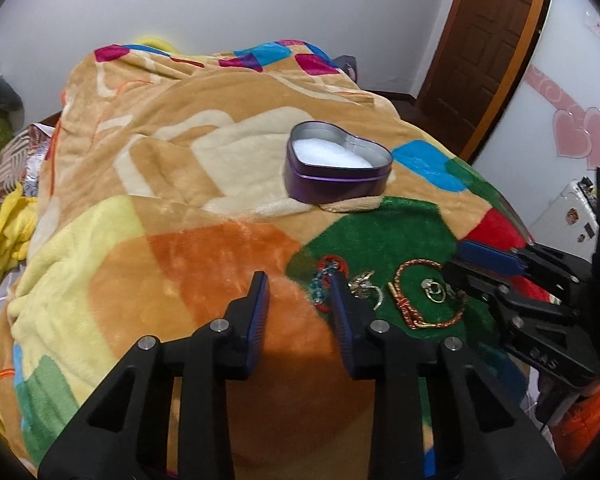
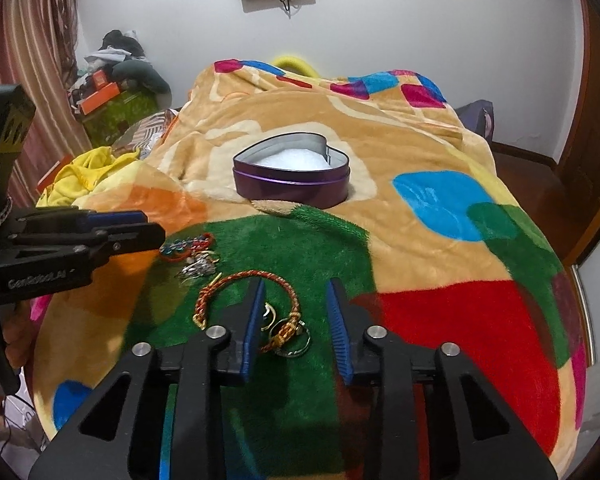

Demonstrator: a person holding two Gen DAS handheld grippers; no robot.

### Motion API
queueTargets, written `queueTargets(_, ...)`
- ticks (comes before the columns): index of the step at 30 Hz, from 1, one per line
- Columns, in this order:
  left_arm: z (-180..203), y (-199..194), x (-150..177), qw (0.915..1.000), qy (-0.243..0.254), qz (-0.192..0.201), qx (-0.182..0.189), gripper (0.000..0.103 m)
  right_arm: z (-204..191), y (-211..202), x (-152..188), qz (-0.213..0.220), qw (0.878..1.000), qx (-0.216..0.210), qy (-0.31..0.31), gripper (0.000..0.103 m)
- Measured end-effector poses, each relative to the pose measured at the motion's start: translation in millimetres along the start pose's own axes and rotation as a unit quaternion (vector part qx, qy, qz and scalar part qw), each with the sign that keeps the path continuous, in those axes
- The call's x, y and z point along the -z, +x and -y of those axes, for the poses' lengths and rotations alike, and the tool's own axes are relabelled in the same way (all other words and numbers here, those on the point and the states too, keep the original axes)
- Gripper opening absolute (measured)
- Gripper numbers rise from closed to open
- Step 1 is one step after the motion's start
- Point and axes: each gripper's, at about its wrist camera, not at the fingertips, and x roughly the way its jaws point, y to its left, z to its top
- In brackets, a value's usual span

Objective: Organize jewelry
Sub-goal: 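Move both tools down toward the jewelry beside the purple heart tin, then grasp the red-and-gold bracelet with the right tool while the left grasps the blue beaded bracelet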

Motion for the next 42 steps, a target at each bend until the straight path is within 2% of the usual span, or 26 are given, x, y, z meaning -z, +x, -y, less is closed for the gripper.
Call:
queueTargets(3,1,5,0,0.9999,0.002,-0.008,0.014,0.024,2,8,-3,-0.010,1.000,-0.004,-0.004,0.015)
queueTargets(6,3,13,0,0.9997,0.003,-0.015,0.017,0.020,1,18,-3,-0.025,1.000,-0.009,-0.013,0.010)
queueTargets(8,4,17,1,0.9997,0.008,-0.017,0.016,0.018,-2,23,-1,-0.031,0.999,-0.012,-0.025,0.009)
queueTargets(12,3,22,0,0.9998,0.005,-0.018,0.005,0.005,-10,25,-2,-0.037,0.998,-0.007,-0.049,0.006)
queueTargets(15,0,19,0,0.9998,-0.005,-0.014,0.013,0.000,-9,21,-4,-0.031,0.998,-0.014,-0.046,0.005)
queueTargets(23,2,1,-2,1.0000,-0.004,0.008,0.004,0.000,-11,0,-17,0.011,0.999,-0.009,-0.038,0.005)
queueTargets(35,1,-39,-22,0.9981,0.004,0.061,-0.001,0.000,-12,-29,-42,0.076,0.997,0.009,-0.023,0.005)
queueTargets(39,3,-33,-26,0.9988,0.021,0.042,0.009,0.000,-14,-33,-48,0.091,0.996,0.015,-0.022,0.005)
queueTargets(42,7,-19,-20,0.9993,0.034,0.014,0.003,0.006,-12,-31,-47,0.091,0.996,0.011,-0.014,0.005)
